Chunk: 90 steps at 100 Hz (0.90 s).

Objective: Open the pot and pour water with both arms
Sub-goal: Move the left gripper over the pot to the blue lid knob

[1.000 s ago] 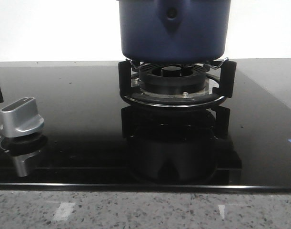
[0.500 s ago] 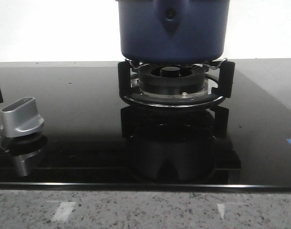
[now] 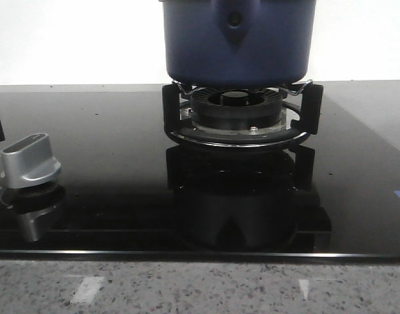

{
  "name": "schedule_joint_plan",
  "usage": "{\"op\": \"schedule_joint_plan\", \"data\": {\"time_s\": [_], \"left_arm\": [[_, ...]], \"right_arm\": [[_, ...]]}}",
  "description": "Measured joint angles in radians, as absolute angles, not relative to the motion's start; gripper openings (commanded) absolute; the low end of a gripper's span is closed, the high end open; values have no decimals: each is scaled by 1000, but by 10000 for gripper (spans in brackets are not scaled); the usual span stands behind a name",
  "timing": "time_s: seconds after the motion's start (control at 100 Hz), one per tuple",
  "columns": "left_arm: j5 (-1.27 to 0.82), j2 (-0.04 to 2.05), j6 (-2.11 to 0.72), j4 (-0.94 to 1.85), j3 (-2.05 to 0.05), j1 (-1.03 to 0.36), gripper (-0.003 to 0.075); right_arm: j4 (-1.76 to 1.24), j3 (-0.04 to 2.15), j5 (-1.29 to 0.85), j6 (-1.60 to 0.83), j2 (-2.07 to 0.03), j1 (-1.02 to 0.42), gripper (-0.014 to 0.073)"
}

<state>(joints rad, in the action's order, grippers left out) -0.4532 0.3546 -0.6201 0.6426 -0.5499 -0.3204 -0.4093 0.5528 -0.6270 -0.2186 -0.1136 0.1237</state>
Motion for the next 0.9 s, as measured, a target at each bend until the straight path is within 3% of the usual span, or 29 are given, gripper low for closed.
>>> {"op": "schedule_joint_plan", "data": {"time_s": [0.28, 0.45, 0.9], "left_arm": [[-390, 583, -970, 949, -646, -423, 435], [-344, 740, -1254, 1122, -714, -497, 525], [-385, 1211, -1625, 1519, -1013, -550, 524]], "right_arm": [[-409, 575, -628, -219, -114, 124, 414], [-409, 575, -628, -219, -114, 124, 414], [-409, 575, -635, -219, -114, 124, 414]]}}
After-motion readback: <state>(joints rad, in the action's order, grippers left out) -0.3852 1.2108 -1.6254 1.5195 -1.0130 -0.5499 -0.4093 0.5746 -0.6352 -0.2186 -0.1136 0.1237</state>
